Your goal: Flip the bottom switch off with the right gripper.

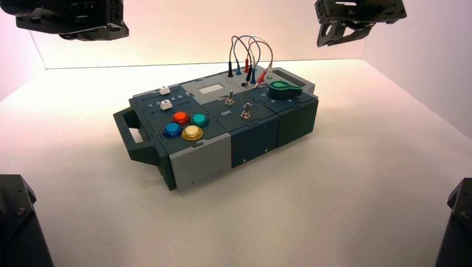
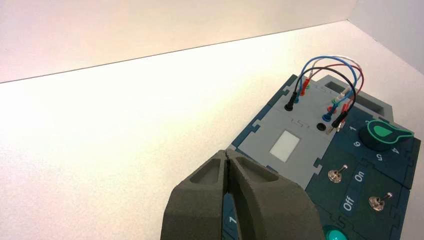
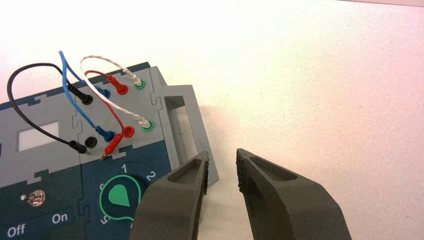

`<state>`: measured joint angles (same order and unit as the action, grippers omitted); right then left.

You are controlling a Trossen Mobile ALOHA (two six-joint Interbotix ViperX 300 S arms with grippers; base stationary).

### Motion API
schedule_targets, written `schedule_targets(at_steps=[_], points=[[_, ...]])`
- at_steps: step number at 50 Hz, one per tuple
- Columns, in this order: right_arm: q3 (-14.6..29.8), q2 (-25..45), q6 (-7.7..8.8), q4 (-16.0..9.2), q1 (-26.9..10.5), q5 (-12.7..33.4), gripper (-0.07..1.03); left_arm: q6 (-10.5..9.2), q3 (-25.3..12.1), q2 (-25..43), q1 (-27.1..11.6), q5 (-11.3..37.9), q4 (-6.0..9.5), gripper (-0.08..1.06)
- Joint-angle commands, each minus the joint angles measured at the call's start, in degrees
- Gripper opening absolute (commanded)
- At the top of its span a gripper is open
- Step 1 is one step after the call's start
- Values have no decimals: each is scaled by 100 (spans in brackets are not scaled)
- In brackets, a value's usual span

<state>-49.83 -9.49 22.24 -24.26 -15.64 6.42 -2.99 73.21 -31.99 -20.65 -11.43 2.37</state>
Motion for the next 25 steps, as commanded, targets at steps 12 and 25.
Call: schedule_targets(at_steps=[12, 25], points=[[132, -123, 0, -18, -18, -26, 32, 0, -132, -26, -18, -26, -9, -3], [176, -167, 0, -18, -70, 149, 32, -53, -422, -158, -9, 949, 0, -3]])
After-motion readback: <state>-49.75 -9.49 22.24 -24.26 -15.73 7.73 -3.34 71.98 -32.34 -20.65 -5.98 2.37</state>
